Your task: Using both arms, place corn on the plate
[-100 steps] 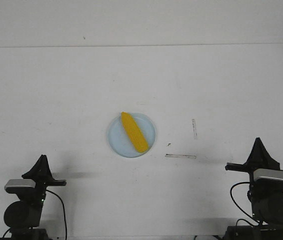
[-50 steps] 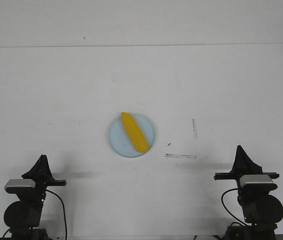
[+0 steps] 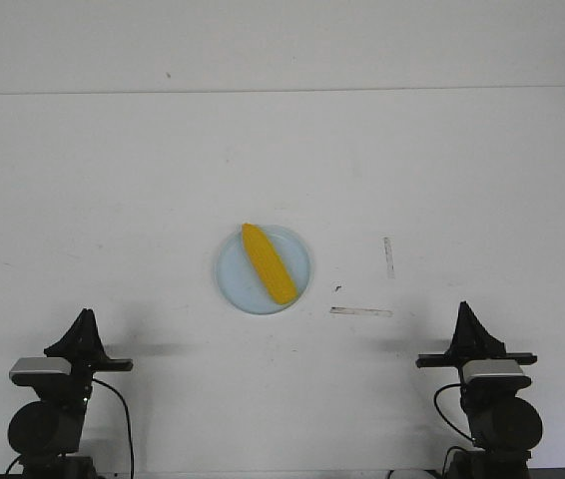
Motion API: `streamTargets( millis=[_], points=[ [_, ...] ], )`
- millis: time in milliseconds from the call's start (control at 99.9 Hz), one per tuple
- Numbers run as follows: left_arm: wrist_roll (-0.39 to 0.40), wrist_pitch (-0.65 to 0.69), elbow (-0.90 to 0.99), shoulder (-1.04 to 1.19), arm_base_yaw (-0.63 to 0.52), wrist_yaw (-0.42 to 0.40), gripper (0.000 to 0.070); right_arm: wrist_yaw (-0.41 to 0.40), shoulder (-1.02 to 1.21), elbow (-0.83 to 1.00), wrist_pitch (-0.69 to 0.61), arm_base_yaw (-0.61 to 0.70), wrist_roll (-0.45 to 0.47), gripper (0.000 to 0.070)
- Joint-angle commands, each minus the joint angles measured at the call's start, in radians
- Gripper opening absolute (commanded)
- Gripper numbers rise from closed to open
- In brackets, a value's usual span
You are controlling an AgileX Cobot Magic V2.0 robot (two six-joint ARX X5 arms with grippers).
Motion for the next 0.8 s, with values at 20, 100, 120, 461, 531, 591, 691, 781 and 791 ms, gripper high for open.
streamTargets(
  millis=[20,100,120,461,531,591,691,781,791],
  points=[
    [-0.001,0.013,-0.021,-0.001,0.0,0.001,0.0001,-0.001,-0.001,-0.001,0.009,0.002,0.006,0.0003],
    [-0.001,0.013,-0.021,-0.001,0.0,0.001,0.0001,-0.001,-0.001,-0.001,0.012,0.002,0.006,0.0003],
    [-0.001,0.013,-0.021,-0.001,0.0,0.001,0.0001,-0.001,-0.001,-0.001,0.013,0.002,0.006,0.0003],
    [-0.001,0.013,-0.021,-0.001,0.0,0.001,0.0001,0.0,-0.001,-0.001,0.032,0.002,0.006,0.0003],
    [-0.001,0.013,-0.021,-0.001,0.0,0.001,0.0001,0.0,-0.001,-0.001,0.032,0.002,0.006,0.0003],
    [-0.001,0.013,-0.021,-0.001,0.0,0.001,0.0001,0.0,-0.001,-0.001,0.032,0.002,0.006,0.0003],
    [-0.001,0.013,-0.021,-0.001,0.0,0.001,0.0001,0.0,-0.001,-0.001,0.032,0.002,0.005,0.0003],
    [-0.001,0.013,-0.021,-0.001,0.0,0.001,0.0001,0.0,-0.001,-0.001,0.032,0.002,0.006,0.0003],
    [-0.001,0.013,-0.021,-0.001,0.0,0.001,0.0001,0.0,-0.001,-0.001,0.032,0.002,0.006,0.0003]
  ],
)
